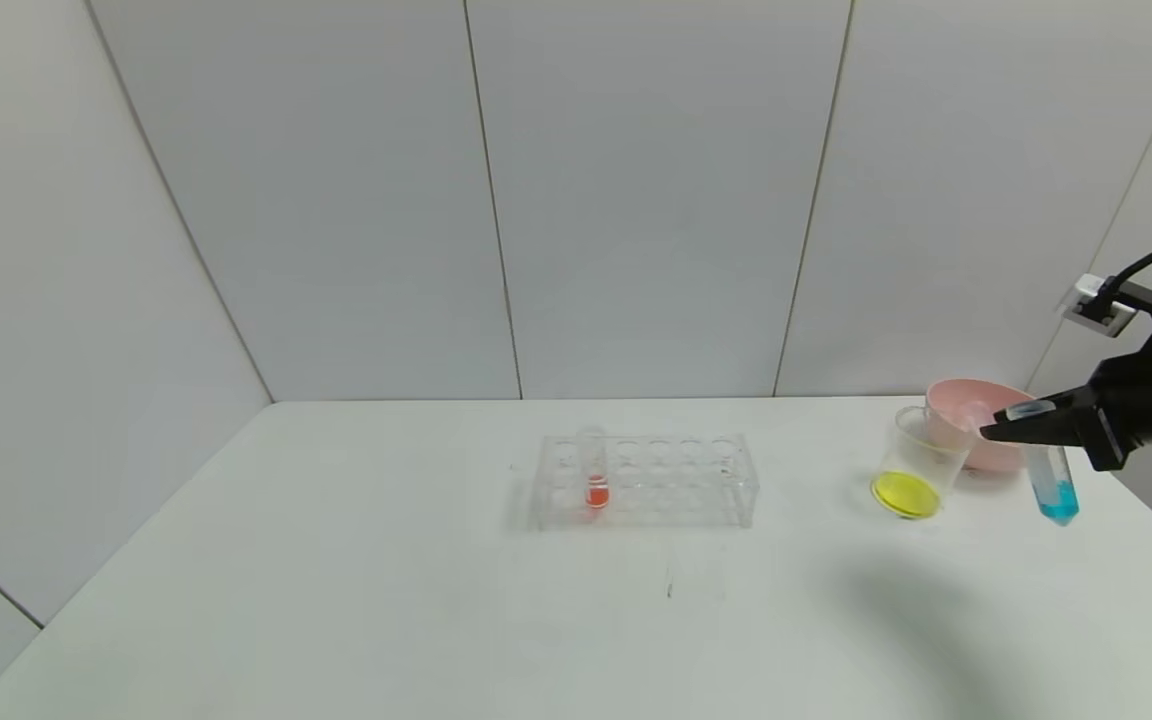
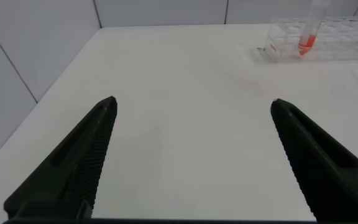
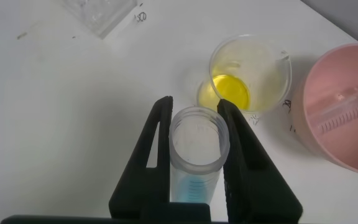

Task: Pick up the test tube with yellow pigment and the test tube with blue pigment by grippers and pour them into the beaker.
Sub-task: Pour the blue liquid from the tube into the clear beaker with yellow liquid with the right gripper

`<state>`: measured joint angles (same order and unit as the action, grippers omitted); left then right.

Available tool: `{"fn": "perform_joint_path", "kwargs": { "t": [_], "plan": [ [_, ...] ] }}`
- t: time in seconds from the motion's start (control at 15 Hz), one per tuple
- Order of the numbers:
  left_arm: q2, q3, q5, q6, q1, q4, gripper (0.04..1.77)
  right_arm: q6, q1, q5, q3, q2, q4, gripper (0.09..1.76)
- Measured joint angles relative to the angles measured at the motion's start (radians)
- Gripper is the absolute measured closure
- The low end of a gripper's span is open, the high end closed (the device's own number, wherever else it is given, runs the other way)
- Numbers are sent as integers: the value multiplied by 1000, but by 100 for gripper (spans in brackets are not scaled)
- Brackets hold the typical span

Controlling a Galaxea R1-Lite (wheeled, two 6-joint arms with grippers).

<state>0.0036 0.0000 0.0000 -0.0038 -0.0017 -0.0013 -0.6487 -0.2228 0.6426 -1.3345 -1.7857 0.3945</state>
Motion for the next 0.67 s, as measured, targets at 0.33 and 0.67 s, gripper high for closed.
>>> {"fn": "perform_joint_path", "kwargs": {
  "t": [0.33,0.67],
  "plan": [
    [0,0,0,0,0,0,5,-149,-39,-6,-318,-129,344,130],
    [0,0,0,0,0,0,5,-275,-42,-24,-614,-282,581,130]
  ]
}}
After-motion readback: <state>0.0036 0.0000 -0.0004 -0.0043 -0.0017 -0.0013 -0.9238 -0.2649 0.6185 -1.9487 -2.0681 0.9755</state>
